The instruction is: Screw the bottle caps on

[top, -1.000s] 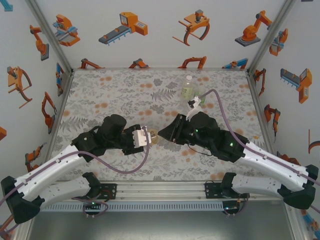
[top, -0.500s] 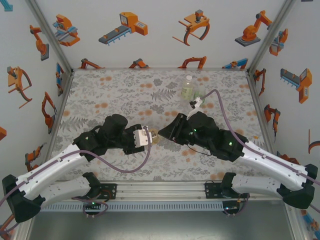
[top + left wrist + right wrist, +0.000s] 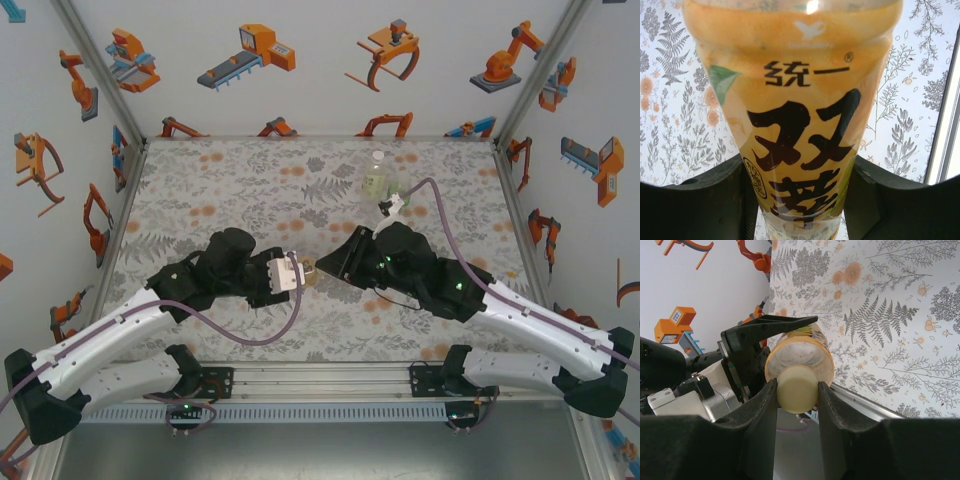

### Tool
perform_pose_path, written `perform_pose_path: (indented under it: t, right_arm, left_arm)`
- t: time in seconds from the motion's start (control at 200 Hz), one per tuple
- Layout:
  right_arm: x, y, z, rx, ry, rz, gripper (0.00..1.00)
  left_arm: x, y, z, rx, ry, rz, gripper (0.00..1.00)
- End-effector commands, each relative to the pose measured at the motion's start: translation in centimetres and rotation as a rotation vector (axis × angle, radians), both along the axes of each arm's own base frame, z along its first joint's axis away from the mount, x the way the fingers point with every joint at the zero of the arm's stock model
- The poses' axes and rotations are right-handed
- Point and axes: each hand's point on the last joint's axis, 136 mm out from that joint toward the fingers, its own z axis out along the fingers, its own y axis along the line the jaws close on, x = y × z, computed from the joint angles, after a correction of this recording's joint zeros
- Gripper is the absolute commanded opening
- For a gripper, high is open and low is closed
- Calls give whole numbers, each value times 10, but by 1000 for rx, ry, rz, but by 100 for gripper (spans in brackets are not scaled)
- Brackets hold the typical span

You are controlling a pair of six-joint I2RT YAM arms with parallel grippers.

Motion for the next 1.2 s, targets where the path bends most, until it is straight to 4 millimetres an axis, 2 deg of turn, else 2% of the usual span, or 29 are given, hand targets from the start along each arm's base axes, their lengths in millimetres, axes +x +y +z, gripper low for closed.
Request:
perform_pose_path:
  t: [0.0, 0.02, 0.045, 0.2, 0.381, 0.486, 0.631, 0.881, 1.052, 1.197]
  right_arm:
    - [7, -7, 7, -17, -26, -23, 13]
    - [8, -8, 7, -26, -33, -23, 13]
    - [10, -10, 6, -41, -37, -25, 12]
    - [27, -26, 2, -166, -73, -41, 11]
    - [61, -46, -3, -346, -105, -40, 10]
    - [86, -51, -1, -466, -138, -18, 9]
    - [126, -48, -5, -604, -161, 28, 9]
    - [195, -39, -22, -800, -174, 112, 9]
    - [238, -37, -33, -839, -171, 123, 9]
    - [263, -30, -40, -851, -169, 141, 9]
  left_arm:
    - [3, -3, 10, -39, -16, 16, 76]
    - [3, -2, 11, -40, -17, 21, 85]
    - [3, -2, 10, -39, -15, 26, 91]
    - [5, 3, 9, -35, -8, 59, 100]
    - [9, 13, 9, -38, -11, 122, 97]
    - [11, 19, 9, -46, -6, 166, 97]
    - [13, 29, 10, -66, 15, 223, 97]
    - [6, 43, 12, -123, 39, 280, 97]
    - [1, 52, 15, -172, 36, 308, 97]
    - [0, 59, 19, -194, 22, 330, 97]
